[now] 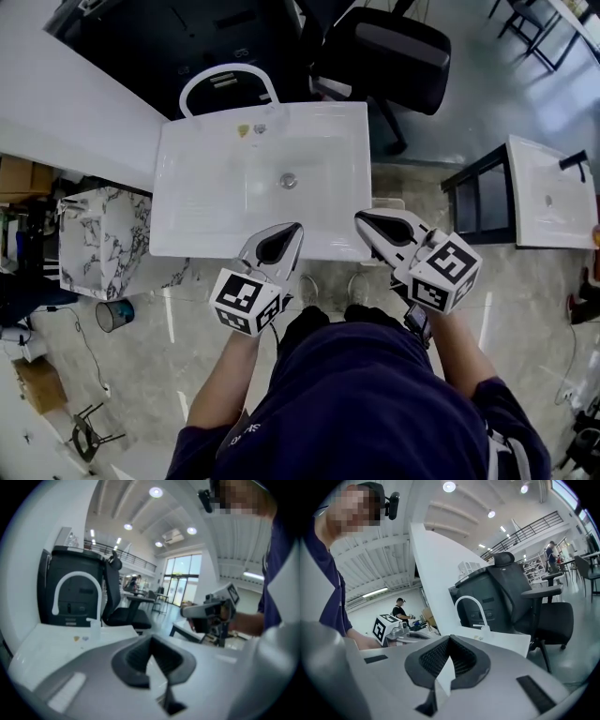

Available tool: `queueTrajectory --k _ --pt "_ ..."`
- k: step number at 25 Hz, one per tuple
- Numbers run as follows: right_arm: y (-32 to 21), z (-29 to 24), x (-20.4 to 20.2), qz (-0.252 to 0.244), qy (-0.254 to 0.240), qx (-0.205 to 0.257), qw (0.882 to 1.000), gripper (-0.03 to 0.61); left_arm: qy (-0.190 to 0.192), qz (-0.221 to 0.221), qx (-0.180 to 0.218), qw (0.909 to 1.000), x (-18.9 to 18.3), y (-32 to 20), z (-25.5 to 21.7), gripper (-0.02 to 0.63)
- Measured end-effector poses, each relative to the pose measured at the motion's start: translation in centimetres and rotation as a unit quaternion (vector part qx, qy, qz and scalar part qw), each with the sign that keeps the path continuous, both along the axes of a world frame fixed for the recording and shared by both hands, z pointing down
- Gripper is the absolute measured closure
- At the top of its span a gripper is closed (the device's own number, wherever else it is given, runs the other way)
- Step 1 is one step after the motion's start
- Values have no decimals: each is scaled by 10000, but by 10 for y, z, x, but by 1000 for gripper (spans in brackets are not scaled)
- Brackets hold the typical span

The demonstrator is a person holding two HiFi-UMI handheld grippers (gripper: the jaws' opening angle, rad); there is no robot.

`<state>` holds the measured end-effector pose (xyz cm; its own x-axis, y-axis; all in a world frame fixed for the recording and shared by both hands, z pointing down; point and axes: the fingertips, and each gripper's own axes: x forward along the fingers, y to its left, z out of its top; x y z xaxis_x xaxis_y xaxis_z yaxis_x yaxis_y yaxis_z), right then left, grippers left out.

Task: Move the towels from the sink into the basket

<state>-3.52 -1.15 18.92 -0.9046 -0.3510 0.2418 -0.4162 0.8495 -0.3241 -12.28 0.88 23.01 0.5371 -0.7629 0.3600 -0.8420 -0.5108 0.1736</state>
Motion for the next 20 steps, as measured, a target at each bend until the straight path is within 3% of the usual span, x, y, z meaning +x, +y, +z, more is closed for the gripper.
queueTrajectory --k 10,20 --pt "-11 -7 -31 693 34 92 9975 572 -84 808 134 9966 -20 -11 -8 611" --pt "-13 2 -39 919 80 46 9957 572 -27 1052 139 9943 -28 -20 -7 611"
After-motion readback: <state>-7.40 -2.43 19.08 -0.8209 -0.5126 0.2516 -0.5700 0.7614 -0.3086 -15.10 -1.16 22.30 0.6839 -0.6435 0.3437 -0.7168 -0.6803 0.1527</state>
